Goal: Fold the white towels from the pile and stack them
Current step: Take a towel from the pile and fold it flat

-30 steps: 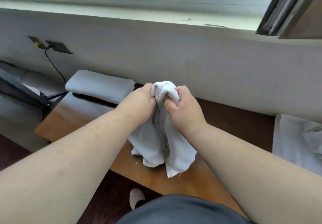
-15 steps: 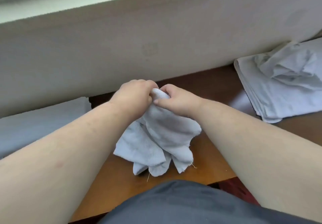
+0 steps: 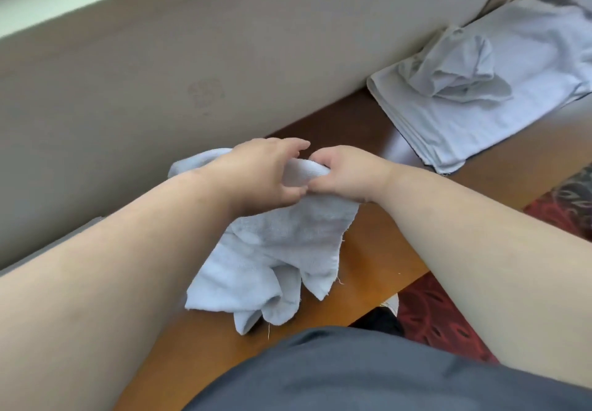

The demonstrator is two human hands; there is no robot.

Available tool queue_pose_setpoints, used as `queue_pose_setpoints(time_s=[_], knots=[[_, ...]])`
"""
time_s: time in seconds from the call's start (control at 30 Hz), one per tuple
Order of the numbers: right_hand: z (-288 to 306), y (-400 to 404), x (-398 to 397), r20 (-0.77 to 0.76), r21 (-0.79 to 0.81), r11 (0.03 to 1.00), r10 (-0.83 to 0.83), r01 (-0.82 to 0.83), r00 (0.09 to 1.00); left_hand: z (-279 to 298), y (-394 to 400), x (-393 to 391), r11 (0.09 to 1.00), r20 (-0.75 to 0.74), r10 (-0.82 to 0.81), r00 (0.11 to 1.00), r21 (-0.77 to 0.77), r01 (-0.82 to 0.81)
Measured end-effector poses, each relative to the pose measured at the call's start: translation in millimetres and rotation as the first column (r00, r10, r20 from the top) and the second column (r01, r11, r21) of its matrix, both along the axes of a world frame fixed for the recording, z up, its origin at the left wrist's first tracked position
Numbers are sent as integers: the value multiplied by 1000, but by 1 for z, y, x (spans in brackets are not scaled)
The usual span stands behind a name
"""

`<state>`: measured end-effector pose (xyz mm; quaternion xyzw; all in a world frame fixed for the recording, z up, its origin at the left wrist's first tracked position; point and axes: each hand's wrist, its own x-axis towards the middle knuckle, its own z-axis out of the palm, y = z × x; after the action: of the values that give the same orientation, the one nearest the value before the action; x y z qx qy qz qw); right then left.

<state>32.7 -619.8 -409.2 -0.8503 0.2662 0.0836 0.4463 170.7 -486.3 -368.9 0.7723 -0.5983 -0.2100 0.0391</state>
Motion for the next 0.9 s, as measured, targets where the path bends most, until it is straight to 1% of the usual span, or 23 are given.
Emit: queue_pose_setpoints(time_s=[0.03, 0.1, 0.13, 0.17, 0.2, 0.23, 0.27, 0.3, 0.33, 0.37, 0.4, 0.43, 0.47, 0.5, 0.53, 0.57, 0.6, 0.63, 0.67, 0.7, 0.73, 0.8, 0.9], knots=[[3, -2, -1, 26, 7, 1000, -5, 5, 1000, 2, -10, -8, 999, 14, -27, 1000, 26, 27], [7, -12, -4, 75, 43, 999, -25, 22, 997, 7, -30, -16, 994, 30, -4, 1000, 113, 1], [9, -18, -8, 100, 96, 994, -54, 45, 994, 10, -38, -17, 987, 28, 13, 1000, 161, -18], [8, -26, -12, 125, 203, 976, -105, 78, 987, 13, -45, -16, 979, 19, 27, 999, 201, -30], [5, -33, -17, 142, 362, 926, -166, 105, 976, 15, -50, -14, 974, 5, 39, 999, 222, -39], [0, -41, -23, 144, 527, 843, -212, 106, 967, 16, -54, -11, 975, -16, 56, 998, 216, -51], [-7, -47, -29, 133, 656, 749, -229, 87, 964, 16, -56, -7, 980, -46, 82, 996, 186, -72], [-16, -52, -35, 122, 738, 673, -210, 53, 970, 16, -58, -4, 984, -84, 114, 990, 144, -101], [-26, -53, -40, 119, 779, 627, -168, 13, 979, 16, -60, -1, 985, -128, 151, 980, 103, -138], [-35, -51, -45, 120, 796, 604, -110, -30, 987, 15, -63, 1, 981, -172, 189, 967, 72, -179], [-43, -48, -49, 112, 789, 612, -50, -58, 993, 15, -67, 3, 975, -208, 221, 953, 52, -215], [-50, -44, -52, 92, 764, 641, -3, -69, 996, 14, -72, 4, 970, -232, 244, 941, 43, -241], [-55, -40, -54, 60, 717, 695, 23, -59, 998, 12, -77, 6, 965, -244, 260, 934, 37, -259], [-61, -38, -54, 17, 639, 769, 12, -20, 1000, 9, -82, 7, 960, -253, 275, 927, 28, -277], [-66, -39, -54, -27, 544, 837, -51, 57, 998, 6, -88, 8, 952, -264, 299, 917, 17, -305], [-72, -42, -55, -58, 489, 860, -138, 149, 989, 3, -94, 9, 940, -275, 330, 903, 5, -342], [-76, -46, -57, -74, 505, 829, -236, 241, 969, -1, -102, 10, 924, -283, 366, 886, -5, -383], [-79, -50, -59, -82, 570, 761, -322, 310, 943, -7, -110, 10, 909, -279, 398, 874, -9, -417], [-82, -55, -61, -93, 634, 686, -390, 356, 916, -13, -119, 10, 901, -263, 417, 870, -9, -435], [-84, -61, -64, -100, 670, 635, -437, 385, 894, -20, -128, 10, 899, -241, 423, 873, -7, -438], [-87, -66, -66, -104, 676, 613, -470, 409, 876, -27, -137, 9, 902, -214, 421, 882, -2, -431], [-96, -76, -73, -121, 605, 635, -523, 481, 843, -44, -155, 6, 909, -152, 415, 897, 16, -418], [-113, -88, -81, -143, 415, 691, -593, 592, 792, -75, -177, 2, 922, -25, 384, 923, 65, -382]])
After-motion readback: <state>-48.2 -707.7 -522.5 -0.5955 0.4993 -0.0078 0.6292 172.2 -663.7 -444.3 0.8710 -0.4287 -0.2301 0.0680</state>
